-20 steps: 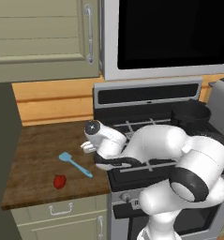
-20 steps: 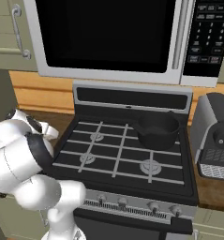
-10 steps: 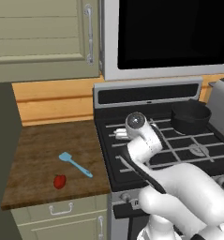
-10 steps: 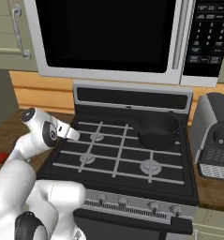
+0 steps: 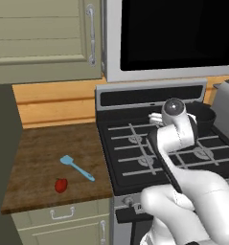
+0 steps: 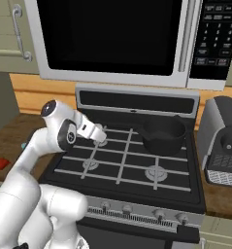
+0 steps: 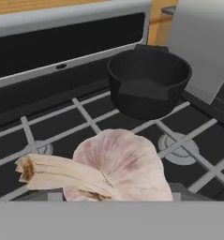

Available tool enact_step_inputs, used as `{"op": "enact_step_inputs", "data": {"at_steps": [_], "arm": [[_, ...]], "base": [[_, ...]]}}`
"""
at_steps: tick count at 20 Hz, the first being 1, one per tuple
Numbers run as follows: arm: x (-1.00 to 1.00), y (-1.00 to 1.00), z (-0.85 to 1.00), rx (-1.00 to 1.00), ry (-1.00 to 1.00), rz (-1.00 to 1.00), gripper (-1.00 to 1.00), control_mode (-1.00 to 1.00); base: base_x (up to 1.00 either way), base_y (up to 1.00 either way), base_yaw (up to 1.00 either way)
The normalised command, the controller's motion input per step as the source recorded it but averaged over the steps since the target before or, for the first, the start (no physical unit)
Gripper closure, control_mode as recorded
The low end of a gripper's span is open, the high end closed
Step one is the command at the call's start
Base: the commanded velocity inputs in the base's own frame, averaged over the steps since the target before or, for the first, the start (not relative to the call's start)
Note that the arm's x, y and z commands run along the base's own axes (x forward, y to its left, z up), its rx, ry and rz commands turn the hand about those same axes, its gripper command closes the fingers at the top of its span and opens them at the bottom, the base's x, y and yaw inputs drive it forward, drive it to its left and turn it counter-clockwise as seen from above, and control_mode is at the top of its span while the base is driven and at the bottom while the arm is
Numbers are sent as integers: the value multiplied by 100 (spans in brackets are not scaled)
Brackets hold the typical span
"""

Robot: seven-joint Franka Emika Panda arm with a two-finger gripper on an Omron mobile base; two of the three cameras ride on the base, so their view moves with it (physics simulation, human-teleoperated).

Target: Put the bell pepper and garlic in the pot. Retrieve the spatula and lightly stir the vegetables in the pot.

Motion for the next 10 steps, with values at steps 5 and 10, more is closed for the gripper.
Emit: {"op": "enact_step_inputs", "data": {"at_steps": [5, 10], "arm": [[0, -100, 21, 4, 0, -17, 100, -100], [2, -100, 1, 2, 0, -11, 100, -100]], "base": [[0, 0, 0], [0, 0, 0]]}}
